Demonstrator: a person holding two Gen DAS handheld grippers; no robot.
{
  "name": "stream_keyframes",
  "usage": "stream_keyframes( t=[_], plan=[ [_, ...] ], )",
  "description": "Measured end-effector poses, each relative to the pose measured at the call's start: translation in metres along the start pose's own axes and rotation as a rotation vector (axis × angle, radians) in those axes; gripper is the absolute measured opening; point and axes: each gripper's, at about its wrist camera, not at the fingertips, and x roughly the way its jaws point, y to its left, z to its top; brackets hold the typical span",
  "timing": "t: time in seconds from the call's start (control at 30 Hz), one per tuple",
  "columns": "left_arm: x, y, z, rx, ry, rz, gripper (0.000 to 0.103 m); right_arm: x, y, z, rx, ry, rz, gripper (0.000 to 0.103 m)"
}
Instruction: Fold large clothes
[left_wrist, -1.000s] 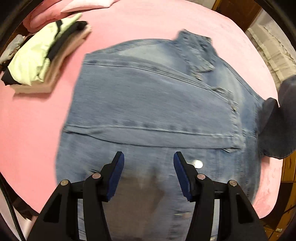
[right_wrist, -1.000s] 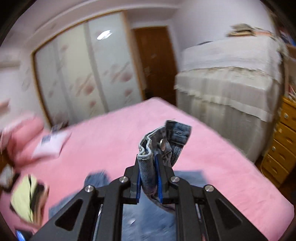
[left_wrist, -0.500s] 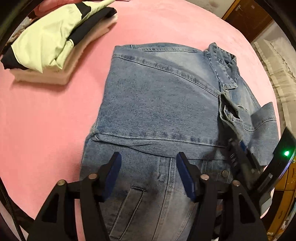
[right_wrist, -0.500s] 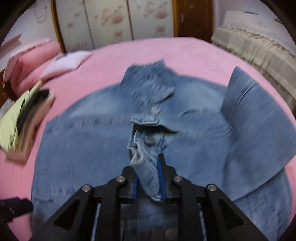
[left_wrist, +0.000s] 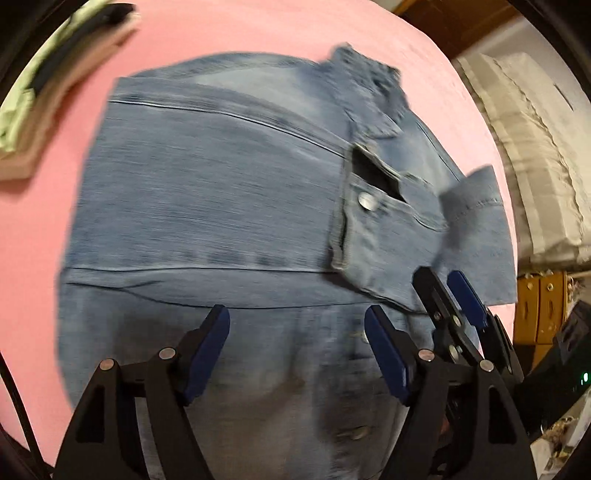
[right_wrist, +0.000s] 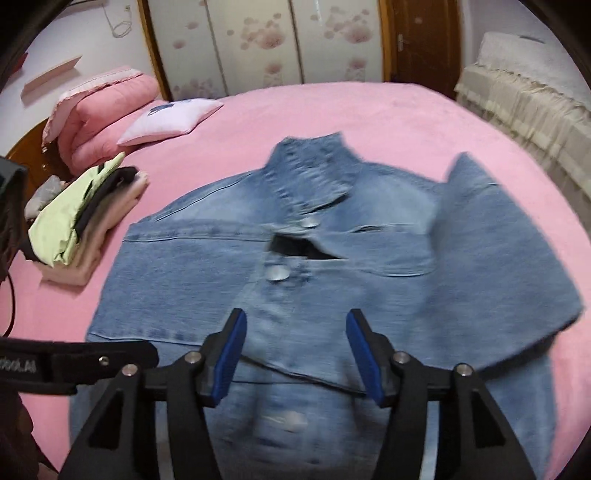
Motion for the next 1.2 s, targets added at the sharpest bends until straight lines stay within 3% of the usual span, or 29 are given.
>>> stream_keyframes(
  t=[0.23, 0.47, 0.63, 0.7, 0.73, 0.8, 0.97, 1.03, 1.07, 1.13, 1.2],
  plan=[
    [0.042, -0.028, 0.013, -0.112, -0.010, -0.009, 0.074, -0.016, -0.071, -0.019, 0.016, 0.042, -0.051, 0.059],
    [0.075, -0.059, 0.019, -0.168, -0.036, 0.169, 0.067, -0.025, -0.144, -0.034, -0.067, 0.164, -0.029, 0.058],
    [0.079, -0.082, 0.013, -0.180, -0.098, 0.291, 0.044, -0.017, -0.190, -0.038, -0.150, 0.203, -0.110, 0.058],
    [0.079, -0.096, 0.012, -0.175, -0.128, 0.300, 0.014, -0.006, -0.209, -0.037, -0.169, 0.213, -0.167, 0.058],
    [0.078, -0.104, 0.012, -0.172, -0.142, 0.296, 0.011, -0.002, -0.215, -0.036, -0.172, 0.216, -0.173, 0.058],
    [0.069, -0.121, 0.014, -0.158, -0.199, 0.309, 0.008, 0.006, -0.225, -0.033, -0.161, 0.202, -0.131, 0.058],
    [0.001, -0.171, 0.033, -0.070, -0.451, 0.200, 0.005, 0.018, -0.238, -0.023, -0.100, 0.171, -0.064, 0.058],
    [-0.034, -0.182, 0.046, -0.057, -0.564, 0.182, 0.004, 0.018, -0.238, -0.020, -0.111, 0.156, -0.063, 0.050],
    [-0.055, -0.184, 0.050, -0.059, -0.638, 0.195, 0.003, 0.018, -0.237, -0.019, -0.121, 0.152, -0.064, 0.041],
    [-0.095, -0.188, 0.058, -0.034, -0.778, 0.241, 0.003, 0.018, -0.232, -0.015, -0.154, 0.156, -0.069, 0.036],
    [-0.110, -0.179, 0.063, -0.018, -0.795, 0.272, 0.003, 0.017, -0.228, -0.015, -0.184, 0.148, -0.081, 0.030]
  ],
)
